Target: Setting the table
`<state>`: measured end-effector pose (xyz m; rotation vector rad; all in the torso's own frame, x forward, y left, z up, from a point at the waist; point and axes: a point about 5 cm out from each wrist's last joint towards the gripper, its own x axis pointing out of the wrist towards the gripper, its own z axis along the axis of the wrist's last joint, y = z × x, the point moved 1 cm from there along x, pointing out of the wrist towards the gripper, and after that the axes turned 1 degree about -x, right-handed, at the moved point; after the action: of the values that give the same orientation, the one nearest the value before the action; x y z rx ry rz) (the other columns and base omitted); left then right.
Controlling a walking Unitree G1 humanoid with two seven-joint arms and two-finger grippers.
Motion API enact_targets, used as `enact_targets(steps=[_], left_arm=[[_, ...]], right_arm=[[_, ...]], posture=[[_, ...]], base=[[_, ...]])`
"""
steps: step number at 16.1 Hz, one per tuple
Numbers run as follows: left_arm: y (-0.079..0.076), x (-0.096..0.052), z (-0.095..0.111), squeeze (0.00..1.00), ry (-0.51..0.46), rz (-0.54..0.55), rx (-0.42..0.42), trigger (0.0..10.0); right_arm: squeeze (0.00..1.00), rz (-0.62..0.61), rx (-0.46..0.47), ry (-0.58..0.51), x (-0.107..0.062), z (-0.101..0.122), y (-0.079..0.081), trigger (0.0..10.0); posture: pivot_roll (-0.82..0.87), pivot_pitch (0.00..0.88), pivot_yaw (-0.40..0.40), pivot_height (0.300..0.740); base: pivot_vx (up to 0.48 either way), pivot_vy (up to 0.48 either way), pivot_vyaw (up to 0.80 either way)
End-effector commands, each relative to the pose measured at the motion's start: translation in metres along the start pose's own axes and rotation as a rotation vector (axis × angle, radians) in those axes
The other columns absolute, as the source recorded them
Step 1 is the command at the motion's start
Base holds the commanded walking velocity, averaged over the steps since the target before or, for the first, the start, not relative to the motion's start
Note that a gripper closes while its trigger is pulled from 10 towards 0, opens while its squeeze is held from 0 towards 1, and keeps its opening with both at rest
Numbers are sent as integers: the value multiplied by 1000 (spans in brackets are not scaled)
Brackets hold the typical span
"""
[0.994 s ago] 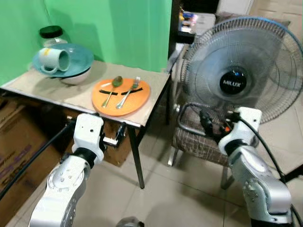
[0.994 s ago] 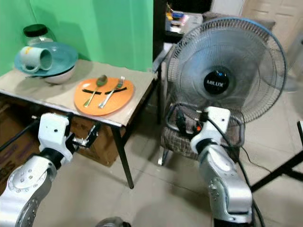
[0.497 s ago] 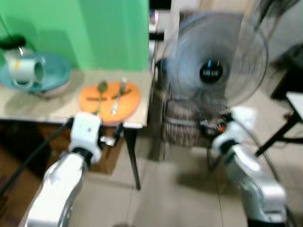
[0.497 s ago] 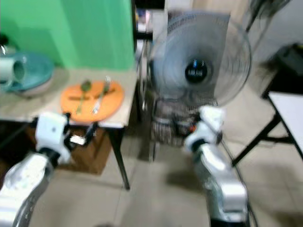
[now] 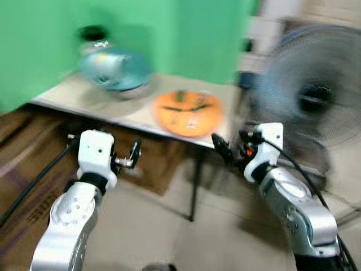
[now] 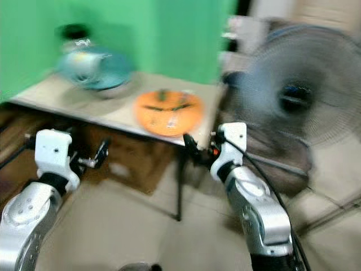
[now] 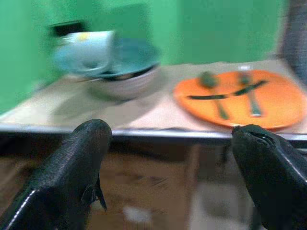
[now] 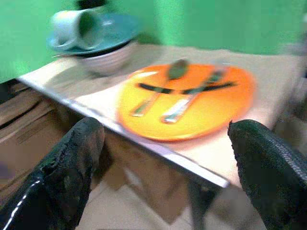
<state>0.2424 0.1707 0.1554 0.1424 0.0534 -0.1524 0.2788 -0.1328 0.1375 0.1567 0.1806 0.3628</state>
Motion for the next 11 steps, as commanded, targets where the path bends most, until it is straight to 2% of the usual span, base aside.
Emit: enact_targets(steps=[1, 9, 11], left_arm=[[0, -1, 3, 0, -14, 4, 7, 10000], [-9, -2, 1, 0, 11, -96, 36, 10000], [-14, -3, -3, 0, 35, -154, 51, 10000]], right_arm=[[0, -17, -8, -2, 3, 3, -5, 10000], [0, -118, -38, -3, 6, 3, -17, 10000], [0, -129, -49, -10, 9, 5, -17, 10000]], posture=[[134, 0, 8, 740], [132, 0, 15, 740], [132, 0, 18, 740]], base=[[292, 0, 0], [293, 0, 0], [294, 0, 0]])
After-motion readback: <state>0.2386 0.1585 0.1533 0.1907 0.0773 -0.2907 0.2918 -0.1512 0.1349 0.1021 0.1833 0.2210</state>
